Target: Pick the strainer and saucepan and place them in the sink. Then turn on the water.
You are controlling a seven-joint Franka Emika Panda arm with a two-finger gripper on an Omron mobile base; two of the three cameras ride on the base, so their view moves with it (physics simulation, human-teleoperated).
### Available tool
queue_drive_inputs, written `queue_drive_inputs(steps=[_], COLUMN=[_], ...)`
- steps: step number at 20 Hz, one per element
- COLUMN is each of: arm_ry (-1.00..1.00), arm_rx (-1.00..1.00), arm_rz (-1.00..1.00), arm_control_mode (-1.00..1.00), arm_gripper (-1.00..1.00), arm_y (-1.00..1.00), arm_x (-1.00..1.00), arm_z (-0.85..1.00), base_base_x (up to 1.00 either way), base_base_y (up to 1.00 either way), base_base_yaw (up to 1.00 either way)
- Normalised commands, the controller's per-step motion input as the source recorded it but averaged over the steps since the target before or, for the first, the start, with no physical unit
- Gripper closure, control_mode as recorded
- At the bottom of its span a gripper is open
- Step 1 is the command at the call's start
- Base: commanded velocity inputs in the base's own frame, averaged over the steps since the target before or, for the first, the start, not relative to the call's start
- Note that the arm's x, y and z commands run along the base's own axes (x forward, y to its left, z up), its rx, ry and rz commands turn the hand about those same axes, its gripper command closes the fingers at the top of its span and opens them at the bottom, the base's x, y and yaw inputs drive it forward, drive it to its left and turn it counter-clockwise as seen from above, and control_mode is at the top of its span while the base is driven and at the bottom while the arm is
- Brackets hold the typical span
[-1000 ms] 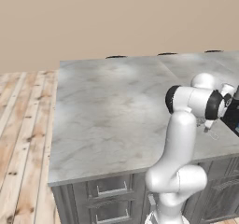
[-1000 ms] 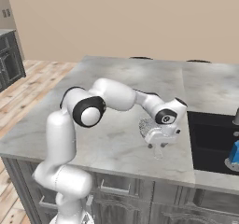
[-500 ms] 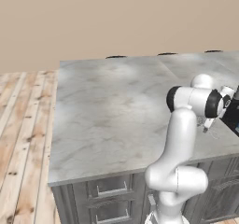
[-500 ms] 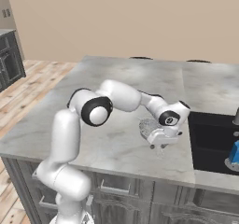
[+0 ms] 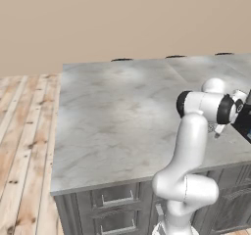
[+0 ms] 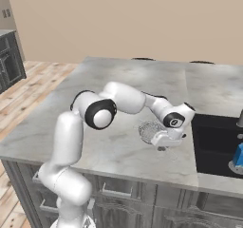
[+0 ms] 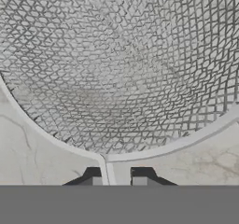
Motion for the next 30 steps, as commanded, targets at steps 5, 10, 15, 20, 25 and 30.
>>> queue_drive_inputs(steps=[5,10,15,20,25,30], arm_ry=[-0.05,0.0,0.07,0.08,-0.01,-0.01], arm_rx=[-0.1,-0.15,-0.07,-0.1,-0.05,0.0], arm_rz=[0.0,0.0,0.0,-0.01,0.0,0.0], arm_control_mode=[-1.0,-1.0,-1.0,-1.0,-1.0,1.0], arm_gripper=[1.0,1.0,1.0,1.0,1.0,1.0], arm_y=[0.28,0.22,0.15,0.46,0.2,0.0], arm_x=[-0.61,-0.69,-0.7,-0.58,-0.1,-0.02], arm_z=[0.49,0.96,1.0,0.62,0.0,0.0], base_base_x=[0.0,0.0,0.0,0.0,0.0,-0.32], base_base_y=[0.0,0.0,0.0,0.0,0.0,-0.36], base_base_yaw=[0.0,0.0,0.0,0.0,0.0,-0.04])
